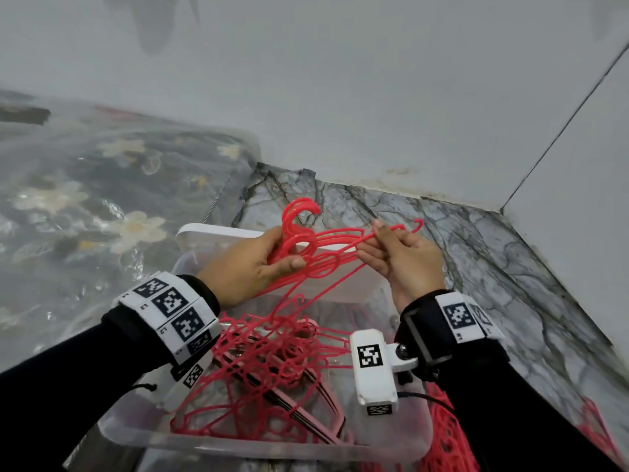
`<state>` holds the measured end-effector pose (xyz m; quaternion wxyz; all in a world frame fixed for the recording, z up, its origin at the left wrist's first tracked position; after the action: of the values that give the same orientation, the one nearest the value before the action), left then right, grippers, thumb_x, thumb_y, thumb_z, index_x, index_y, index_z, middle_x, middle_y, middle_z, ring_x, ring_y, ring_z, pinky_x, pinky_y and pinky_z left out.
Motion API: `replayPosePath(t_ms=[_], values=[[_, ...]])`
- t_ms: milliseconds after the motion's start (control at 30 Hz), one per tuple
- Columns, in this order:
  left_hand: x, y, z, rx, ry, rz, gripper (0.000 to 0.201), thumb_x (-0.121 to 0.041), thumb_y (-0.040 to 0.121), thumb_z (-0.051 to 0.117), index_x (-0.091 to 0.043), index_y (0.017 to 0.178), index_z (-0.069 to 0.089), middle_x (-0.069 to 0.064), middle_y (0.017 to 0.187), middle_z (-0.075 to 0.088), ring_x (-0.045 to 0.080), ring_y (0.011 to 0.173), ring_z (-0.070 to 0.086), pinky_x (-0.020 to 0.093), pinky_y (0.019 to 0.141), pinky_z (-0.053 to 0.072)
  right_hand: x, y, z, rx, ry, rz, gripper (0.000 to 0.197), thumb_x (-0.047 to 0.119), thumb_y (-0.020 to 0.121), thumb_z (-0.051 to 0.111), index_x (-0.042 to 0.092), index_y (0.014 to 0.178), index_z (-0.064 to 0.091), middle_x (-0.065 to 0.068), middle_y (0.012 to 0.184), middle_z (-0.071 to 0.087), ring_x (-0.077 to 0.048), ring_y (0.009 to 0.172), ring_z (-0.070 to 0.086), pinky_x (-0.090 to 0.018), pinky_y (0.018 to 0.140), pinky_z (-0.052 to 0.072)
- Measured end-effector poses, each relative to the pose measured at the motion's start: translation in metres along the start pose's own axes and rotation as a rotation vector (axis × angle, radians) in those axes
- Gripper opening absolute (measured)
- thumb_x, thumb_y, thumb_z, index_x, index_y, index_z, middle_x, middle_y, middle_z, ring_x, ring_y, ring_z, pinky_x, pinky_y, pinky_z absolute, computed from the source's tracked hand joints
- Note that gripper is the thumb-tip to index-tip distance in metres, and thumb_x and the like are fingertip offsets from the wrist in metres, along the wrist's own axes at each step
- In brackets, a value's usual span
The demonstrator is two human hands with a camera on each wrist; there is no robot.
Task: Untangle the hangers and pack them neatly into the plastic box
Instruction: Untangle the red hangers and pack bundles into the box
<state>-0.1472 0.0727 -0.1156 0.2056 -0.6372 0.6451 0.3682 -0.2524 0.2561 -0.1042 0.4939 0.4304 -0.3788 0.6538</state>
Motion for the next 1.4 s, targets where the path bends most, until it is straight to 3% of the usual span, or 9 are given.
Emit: replayPosePath(t_ms=[100, 200, 367, 467, 600, 700, 1000, 1300, 1400], values=[[-0.007, 0.002, 0.011, 0.012, 0.029, 0.069, 0.059, -0.055, 0.075, 0.066, -0.027, 0.124, 0.049, -0.024, 0.103, 0.059, -0.004, 0.094, 0.056, 0.004, 0.078, 0.038, -0.002, -0.001, 0.001, 0.006, 0.032, 0.024, 0.017, 0.011, 0.088, 0.065, 0.000, 0.077, 0.058, -0.005, 0.051, 0.063, -0.013, 0.046, 0.064, -0.018, 0.046, 0.052], [-0.014, 0.004, 0.017, -0.015, 0.092, 0.164, 0.034, -0.033, 0.092, 0.058, -0.024, 0.124, 0.051, -0.016, 0.099, 0.061, -0.004, 0.087, 0.054, 0.011, 0.076, 0.040, -0.004, -0.002, 0.003, 0.013, 0.074, 0.051, 0.016, 0.011, 0.087, 0.066, 0.002, 0.076, 0.060, -0.005, 0.053, 0.063, -0.014, 0.049, 0.065, -0.020, 0.049, 0.054], [-0.014, 0.006, 0.016, -0.004, 0.102, 0.109, 0.025, -0.030, 0.099, 0.045, -0.018, 0.119, 0.050, -0.004, 0.094, 0.061, 0.003, 0.079, 0.053, 0.020, 0.074, 0.042, -0.009, -0.005, 0.009, 0.091, 0.001, 0.115, 0.017, 0.020, 0.090, 0.063, 0.005, 0.082, 0.059, -0.009, 0.064, 0.066, -0.016, 0.052, 0.067, -0.024, 0.050, 0.056], [-0.013, 0.006, 0.010, -0.050, 0.114, 0.076, 0.017, -0.031, 0.099, 0.044, -0.017, 0.101, 0.053, -0.003, 0.081, 0.059, 0.001, 0.069, 0.052, 0.023, 0.066, 0.040, -0.028, -0.013, 0.017, 0.265, -0.433, 0.122, 0.012, 0.018, 0.089, 0.063, 0.009, 0.081, 0.061, -0.010, 0.074, 0.067, -0.015, 0.050, 0.062, -0.025, 0.046, 0.053], [-0.011, 0.006, 0.004, -0.124, 0.090, 0.017, 0.023, -0.033, 0.097, 0.046, -0.011, 0.098, 0.054, -0.007, 0.072, 0.055, 0.003, 0.063, 0.051, 0.026, 0.063, 0.040, -0.082, -0.044, 0.044, 0.704, -1.106, -0.041, 0.014, 0.021, 0.081, 0.072, 0.010, 0.084, 0.065, -0.013, 0.086, 0.069, -0.019, 0.072, 0.062, -0.036, 0.070, 0.052], [-0.009, 0.006, 0.003, -0.119, 0.068, -0.008, 0.028, -0.036, 0.097, 0.045, -0.011, 0.103, 0.055, -0.003, 0.081, 0.060, 0.014, 0.076, 0.056, 0.032, 0.073, 0.044, -0.121, -0.067, 0.059, 0.837, -1.377, -0.144, 0.030, 0.039, 0.080, 0.070, 0.014, 0.096, 0.065, -0.006, 0.098, 0.069, -0.021, 0.091, 0.063, -0.034, 0.080, 0.051], [-0.002, 0.006, 0.003, -0.160, 0.036, 0.004, 0.035, -0.041, 0.095, 0.048, -0.022, 0.124, 0.050, -0.004, 0.103, 0.066, 0.012, 0.095, 0.060, 0.027, 0.083, 0.044, -0.123, -0.075, 0.072, 0.701, -1.186, -0.291, 0.011, 0.020, 0.085, 0.059, 0.014, 0.092, 0.065, -0.008, 0.085, 0.070, -0.023, 0.083, 0.063, -0.024, 0.069, 0.041], [0.012, 0.008, -0.009, -0.213, 0.125, -0.088, 0.058, -0.064, 0.081, 0.044, -0.013, 0.108, 0.056, 0.005, 0.084, 0.067, 0.020, 0.078, 0.062, 0.042, 0.074, 0.048, -0.100, -0.072, 0.066, 0.694, -1.031, -0.279, 0.011, 0.010, 0.082, 0.059, 0.016, 0.090, 0.062, -0.002, 0.064, 0.058, -0.011, 0.059, 0.049, -0.025, 0.062, 0.039], [0.020, 0.005, -0.019, -0.276, 0.205, -0.132, 0.044, -0.057, 0.086, 0.053, -0.015, 0.098, 0.060, -0.002, 0.072, 0.062, 0.015, 0.068, 0.059, 0.037, 0.066, 0.046, -0.094, -0.064, 0.054, 0.639, -0.980, -0.190, 0.011, 0.008, 0.084, 0.060, 0.018, 0.082, 0.060, 0.002, 0.058, 0.055, -0.003, 0.048, 0.049, -0.016, 0.055, 0.039]])
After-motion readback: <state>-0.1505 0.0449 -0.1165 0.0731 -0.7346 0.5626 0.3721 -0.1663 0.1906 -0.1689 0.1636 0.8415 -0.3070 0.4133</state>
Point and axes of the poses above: each hand's wrist, its own y-axis towards the middle knuckle, its own z-axis out of the palm, x = y × z, the point moved 6 cm from there along y, towards the middle knuckle
